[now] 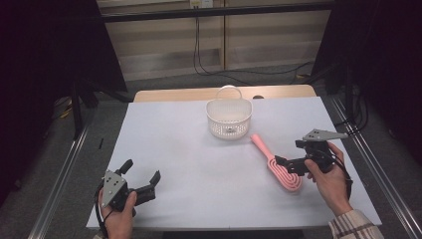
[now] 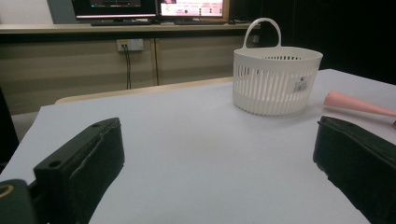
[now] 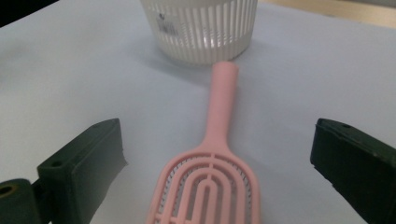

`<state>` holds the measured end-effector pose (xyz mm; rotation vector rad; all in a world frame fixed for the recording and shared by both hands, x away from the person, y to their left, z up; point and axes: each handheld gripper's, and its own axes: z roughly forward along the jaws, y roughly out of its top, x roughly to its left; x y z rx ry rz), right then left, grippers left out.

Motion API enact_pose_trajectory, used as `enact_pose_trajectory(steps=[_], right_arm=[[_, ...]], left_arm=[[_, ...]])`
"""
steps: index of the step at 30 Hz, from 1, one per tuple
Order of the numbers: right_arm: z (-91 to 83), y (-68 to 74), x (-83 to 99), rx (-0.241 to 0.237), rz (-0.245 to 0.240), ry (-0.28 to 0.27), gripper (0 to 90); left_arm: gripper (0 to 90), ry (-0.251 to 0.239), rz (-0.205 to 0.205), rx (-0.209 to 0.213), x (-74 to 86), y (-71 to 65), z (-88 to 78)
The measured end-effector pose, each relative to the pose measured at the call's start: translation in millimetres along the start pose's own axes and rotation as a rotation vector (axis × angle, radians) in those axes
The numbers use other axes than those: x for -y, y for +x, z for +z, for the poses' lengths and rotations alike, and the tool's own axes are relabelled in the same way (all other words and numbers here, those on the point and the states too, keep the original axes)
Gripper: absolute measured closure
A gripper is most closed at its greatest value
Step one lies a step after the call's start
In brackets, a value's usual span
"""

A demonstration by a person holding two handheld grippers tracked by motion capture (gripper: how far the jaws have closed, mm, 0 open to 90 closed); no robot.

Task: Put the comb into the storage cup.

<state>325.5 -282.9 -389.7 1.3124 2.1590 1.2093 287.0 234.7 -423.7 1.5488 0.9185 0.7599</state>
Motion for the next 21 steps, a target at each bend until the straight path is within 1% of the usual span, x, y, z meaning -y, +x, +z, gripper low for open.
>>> enact_pose_trajectory(steps=[2,3,5,7,8,10,11,12,13,14,15,16,17,19,21], right_arm=[[2.0,-2.0,0.3,-0.039,0.018,0.029,3.3],[2.4,-2.3,0.1,-0.049,0.024,0.038,3.7],[1.8,-1.2,-1.0,-0.028,0.03,0.048,3.8],[0.1,0.3,-2.9,0.001,0.021,0.051,3.7],[-0.8,1.7,-4.6,0.008,0.031,0.072,3.7],[-0.4,2.0,-5.6,0.011,0.034,0.09,3.7],[-0.4,2.0,-5.6,0.011,0.034,0.09,3.7],[0.7,1.9,-6.1,0.003,0.047,0.126,3.8],[1.6,1.9,-6.1,-0.003,0.052,0.151,4.2],[1.6,1.9,-6.1,-0.003,0.052,0.151,4.2],[2.3,1.9,-5.9,-0.013,0.037,0.165,5.1],[2.4,2.2,-5.6,-0.018,0.015,0.167,5.5],[2.7,2.0,-5.5,-0.011,0.014,0.175,5.4],[3.4,0.6,-6.2,-0.015,0.013,0.183,5.4],[5.4,-0.7,-7.4,-0.011,0.018,0.214,5.3]], left_arm=[[2.0,0.0,-0.001,0.001,0.0,0.1,0.0],[2.0,0.001,0.001,0.001,0.0,0.3,0.0],[2.0,0.002,0.0,0.002,0.1,0.6,0.1],[2.1,0.0,-0.003,0.002,0.3,0.3,0.6],[2.1,0.001,-0.002,0.004,0.3,0.3,0.6],[2.0,0.001,-0.002,0.005,0.3,0.4,0.7],[2.0,0.001,-0.003,0.003,0.3,0.3,0.6],[2.0,0.001,-0.003,0.003,0.2,0.4,0.5],[2.0,0.001,-0.002,0.005,0.3,0.4,0.7],[2.0,0.002,-0.003,0.006,0.3,0.4,0.8],[2.0,0.004,-0.005,0.01,0.4,0.4,1.0],[2.0,0.009,-0.003,0.011,0.6,0.5,1.2],[2.0,0.012,0.0,0.01,0.9,0.7,1.3],[2.0,0.015,-0.003,0.008,1.1,0.9,1.6],[2.0,0.017,-0.004,0.005,1.2,1.0,1.9]])
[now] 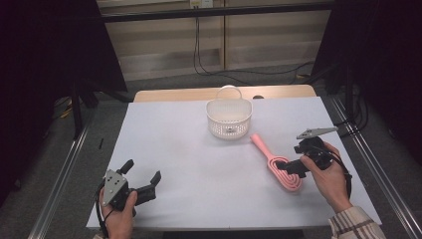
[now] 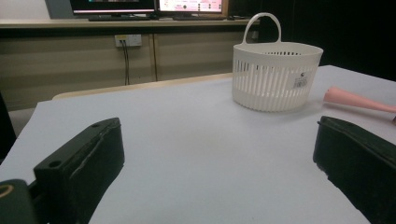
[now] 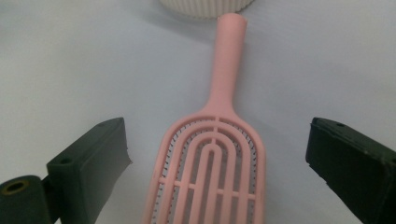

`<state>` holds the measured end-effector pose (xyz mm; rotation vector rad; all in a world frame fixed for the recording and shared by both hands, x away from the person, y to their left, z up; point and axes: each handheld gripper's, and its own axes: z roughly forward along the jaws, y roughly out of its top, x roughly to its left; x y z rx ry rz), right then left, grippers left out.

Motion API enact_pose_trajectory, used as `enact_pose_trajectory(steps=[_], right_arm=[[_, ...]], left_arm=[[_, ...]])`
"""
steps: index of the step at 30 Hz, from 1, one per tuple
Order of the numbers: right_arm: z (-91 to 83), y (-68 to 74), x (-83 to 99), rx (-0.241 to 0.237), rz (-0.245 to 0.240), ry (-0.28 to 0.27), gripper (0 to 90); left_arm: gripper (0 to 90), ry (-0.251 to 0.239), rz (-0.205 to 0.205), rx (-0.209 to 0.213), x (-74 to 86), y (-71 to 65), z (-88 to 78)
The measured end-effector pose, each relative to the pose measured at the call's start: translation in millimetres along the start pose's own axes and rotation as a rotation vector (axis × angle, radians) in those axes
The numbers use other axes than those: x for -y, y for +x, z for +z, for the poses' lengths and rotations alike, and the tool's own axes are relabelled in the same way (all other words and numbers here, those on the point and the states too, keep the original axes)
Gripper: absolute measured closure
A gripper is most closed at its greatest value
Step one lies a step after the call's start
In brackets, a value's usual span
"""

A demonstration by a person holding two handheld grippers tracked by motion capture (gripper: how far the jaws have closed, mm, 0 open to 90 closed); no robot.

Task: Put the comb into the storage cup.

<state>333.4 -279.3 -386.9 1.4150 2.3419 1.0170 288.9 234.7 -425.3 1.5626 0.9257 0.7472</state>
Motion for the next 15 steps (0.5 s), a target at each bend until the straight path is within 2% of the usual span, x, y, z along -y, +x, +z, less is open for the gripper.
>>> enact_pose_trajectory(steps=[2,3,4,12,15], right_arm=[[2.4,-0.3,-1.4,-0.015,0.008,0.039,5.3],[2.4,-0.3,-1.4,-0.015,0.008,0.039,5.3],[3.9,0.3,-3.1,0.009,0.006,0.066,5.2],[7.2,1.1,-7.9,0.004,0.001,0.118,4.9],[9.9,2.2,-10.1,-0.015,0.002,0.144,4.8]], left_arm=[[2.1,-0.002,-0.001,0.003,-0.2,-0.4,0.0],[2.1,-0.003,0.0,0.002,-0.4,-0.7,-0.1],[2.0,-0.004,0.001,0.002,-0.4,-0.7,-0.1],[2.2,-0.003,-0.009,0.004,0.0,0.8,-0.7],[2.3,-0.002,-0.006,0.006,-0.2,0.3,-0.6]])
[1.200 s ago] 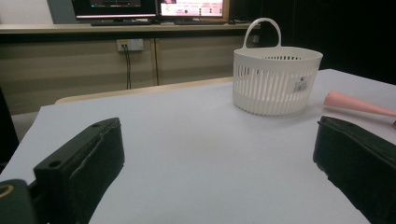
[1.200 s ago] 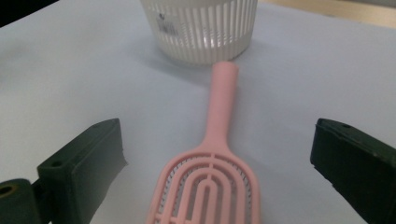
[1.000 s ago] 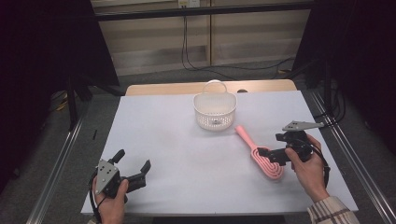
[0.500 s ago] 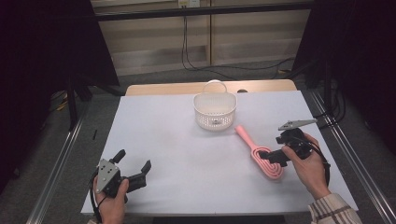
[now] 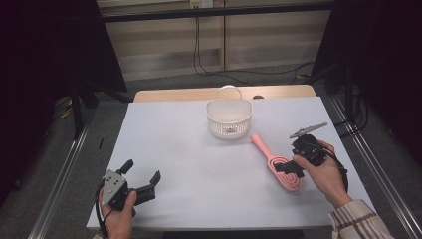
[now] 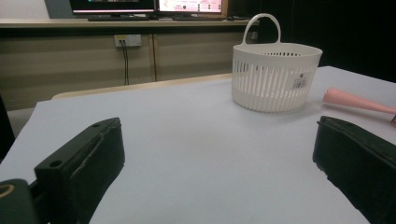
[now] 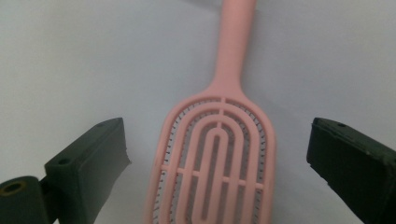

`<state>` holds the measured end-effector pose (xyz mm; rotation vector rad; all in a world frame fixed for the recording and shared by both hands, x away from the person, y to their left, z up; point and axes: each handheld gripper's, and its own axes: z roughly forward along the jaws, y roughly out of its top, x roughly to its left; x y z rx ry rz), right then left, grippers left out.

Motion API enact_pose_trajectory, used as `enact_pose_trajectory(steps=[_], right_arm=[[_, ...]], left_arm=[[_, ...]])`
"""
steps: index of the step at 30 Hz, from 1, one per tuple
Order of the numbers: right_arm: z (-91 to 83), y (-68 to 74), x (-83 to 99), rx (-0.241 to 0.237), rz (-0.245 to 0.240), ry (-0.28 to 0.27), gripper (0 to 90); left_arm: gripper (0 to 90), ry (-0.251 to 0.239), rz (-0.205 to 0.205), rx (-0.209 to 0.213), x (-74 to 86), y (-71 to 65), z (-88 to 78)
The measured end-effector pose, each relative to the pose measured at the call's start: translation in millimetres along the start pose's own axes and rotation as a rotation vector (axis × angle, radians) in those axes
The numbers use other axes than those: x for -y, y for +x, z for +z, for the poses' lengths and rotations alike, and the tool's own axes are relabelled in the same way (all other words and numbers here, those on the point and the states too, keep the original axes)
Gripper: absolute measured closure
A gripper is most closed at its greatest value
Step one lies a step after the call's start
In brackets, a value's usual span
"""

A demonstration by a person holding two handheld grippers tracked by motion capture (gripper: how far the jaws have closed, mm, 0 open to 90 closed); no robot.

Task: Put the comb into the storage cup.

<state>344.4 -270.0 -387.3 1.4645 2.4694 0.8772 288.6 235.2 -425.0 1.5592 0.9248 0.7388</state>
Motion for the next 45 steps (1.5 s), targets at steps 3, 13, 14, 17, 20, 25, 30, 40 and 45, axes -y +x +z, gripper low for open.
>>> enact_pose_trajectory(steps=[3,13,14,17,20,25,30,40,45], right_arm=[[2.2,2.5,-1.9,-0.014,-0.036,0.037,5.9],[8.4,0.1,-4.3,0.019,0.023,0.083,5.2],[8.4,0.1,-4.3,0.019,0.023,0.083,5.2],[10.7,-0.3,-3.7,0.0,0.028,0.111,6.4],[13.7,0.0,-2.8,0.001,0.043,0.125,8.7],[18.3,0.8,-4.8,0.019,0.067,0.145,12.0],[24.5,1.0,-6.1,0.016,0.099,0.156,12.3],[35.9,-0.3,-3.2,0.016,0.114,0.215,11.9],[41.0,2.1,-2.7,0.025,0.116,0.221,13.8]], left_arm=[[2.2,0.005,0.008,-0.001,0.0,-0.4,-0.1],[2.3,0.01,0.005,0.0,0.4,-0.4,0.4],[2.3,0.012,0.004,-0.001,0.4,-0.1,0.6],[2.3,0.014,0.004,-0.004,0.6,0.3,0.6],[2.2,0.012,0.007,-0.005,0.5,0.2,0.5],[2.2,0.02,0.005,-0.001,0.9,0.8,0.8],[2.3,0.02,0.007,0.0,0.8,0.9,0.6],[2.2,0.021,0.008,-0.001,0.8,0.7,0.6],[2.2,0.022,0.008,0.002,0.9,1.0,0.6]])
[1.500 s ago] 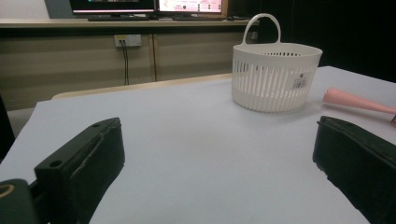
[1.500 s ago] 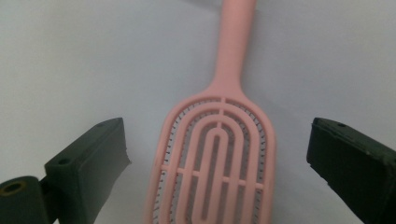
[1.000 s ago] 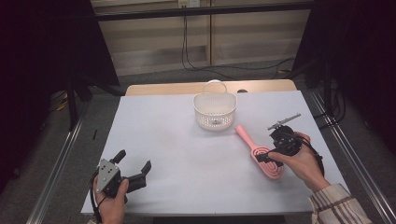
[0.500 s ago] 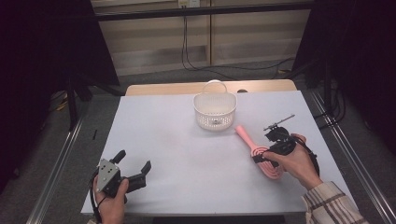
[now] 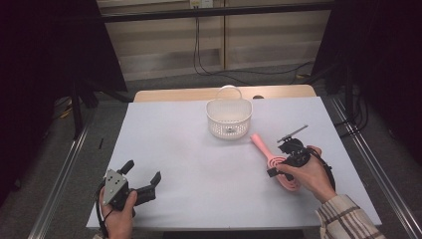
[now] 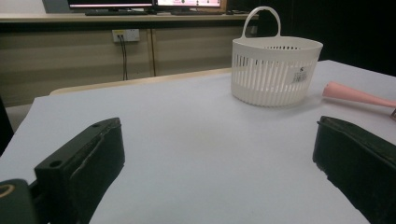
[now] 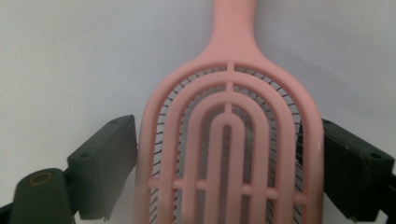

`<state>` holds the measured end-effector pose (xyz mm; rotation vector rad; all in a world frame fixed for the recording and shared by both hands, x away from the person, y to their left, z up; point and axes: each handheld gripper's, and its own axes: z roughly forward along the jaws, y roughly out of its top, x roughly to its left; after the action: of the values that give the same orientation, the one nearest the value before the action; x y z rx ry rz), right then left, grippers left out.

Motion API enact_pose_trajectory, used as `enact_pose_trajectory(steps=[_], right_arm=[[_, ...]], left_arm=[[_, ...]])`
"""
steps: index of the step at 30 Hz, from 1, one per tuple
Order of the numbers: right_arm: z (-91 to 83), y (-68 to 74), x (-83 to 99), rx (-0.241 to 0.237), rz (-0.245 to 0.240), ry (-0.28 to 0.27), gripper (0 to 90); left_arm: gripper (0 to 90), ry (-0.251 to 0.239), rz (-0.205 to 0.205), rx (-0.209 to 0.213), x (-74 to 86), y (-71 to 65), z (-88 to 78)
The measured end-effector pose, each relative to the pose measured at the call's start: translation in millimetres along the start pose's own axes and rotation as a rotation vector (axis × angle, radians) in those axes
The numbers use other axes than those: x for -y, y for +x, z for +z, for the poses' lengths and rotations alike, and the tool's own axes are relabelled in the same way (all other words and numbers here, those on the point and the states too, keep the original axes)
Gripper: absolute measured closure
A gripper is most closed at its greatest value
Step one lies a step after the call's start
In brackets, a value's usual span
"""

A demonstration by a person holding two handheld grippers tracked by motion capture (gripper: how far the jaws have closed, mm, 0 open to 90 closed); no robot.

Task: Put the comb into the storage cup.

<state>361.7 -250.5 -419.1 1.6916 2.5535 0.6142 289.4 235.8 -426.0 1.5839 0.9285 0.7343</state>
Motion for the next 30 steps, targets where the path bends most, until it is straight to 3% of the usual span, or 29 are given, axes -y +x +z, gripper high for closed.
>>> enact_pose_trajectory(steps=[20,30], right_arm=[[10.4,3.9,-0.9,0.033,-0.002,0.04,14.5],[14.3,9.0,-3.0,0.058,-0.013,0.058,10.1]], left_arm=[[2.3,0.008,-0.002,0.014,0.5,-0.6,1.4],[2.3,0.011,0.001,0.016,0.5,-0.4,1.5]])
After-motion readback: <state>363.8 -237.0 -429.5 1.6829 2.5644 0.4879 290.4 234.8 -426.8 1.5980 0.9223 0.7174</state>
